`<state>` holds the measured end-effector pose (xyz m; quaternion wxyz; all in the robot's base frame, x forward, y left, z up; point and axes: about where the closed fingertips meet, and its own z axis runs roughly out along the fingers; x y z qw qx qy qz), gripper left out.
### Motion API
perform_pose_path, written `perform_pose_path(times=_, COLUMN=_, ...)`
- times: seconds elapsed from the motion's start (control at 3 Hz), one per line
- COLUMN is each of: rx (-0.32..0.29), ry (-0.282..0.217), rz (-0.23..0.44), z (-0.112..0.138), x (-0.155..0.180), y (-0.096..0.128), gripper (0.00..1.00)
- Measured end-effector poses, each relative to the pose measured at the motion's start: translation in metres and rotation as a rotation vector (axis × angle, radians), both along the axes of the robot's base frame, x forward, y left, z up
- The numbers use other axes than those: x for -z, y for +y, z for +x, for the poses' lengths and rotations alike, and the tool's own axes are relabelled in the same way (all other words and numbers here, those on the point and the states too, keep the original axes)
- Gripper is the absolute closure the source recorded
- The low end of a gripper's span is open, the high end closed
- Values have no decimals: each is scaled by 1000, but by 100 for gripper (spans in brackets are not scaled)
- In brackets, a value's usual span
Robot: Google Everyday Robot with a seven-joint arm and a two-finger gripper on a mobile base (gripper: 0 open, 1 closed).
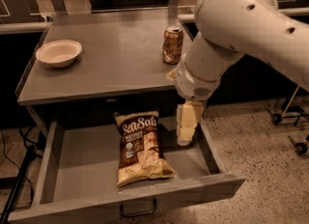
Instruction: Pick brown chip bag from top drawer and place on counter
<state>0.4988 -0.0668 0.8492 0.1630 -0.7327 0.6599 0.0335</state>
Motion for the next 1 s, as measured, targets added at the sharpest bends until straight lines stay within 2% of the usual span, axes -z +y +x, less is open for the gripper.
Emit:
perform_pose_path(times=0.67, rx=-28, ry=50, rz=-91, z=14, x=70, y=26, gripper=0)
perform_pose_path(times=1.0, rx=-27, ry=51, rz=-91, z=14, x=70, y=26, gripper=0)
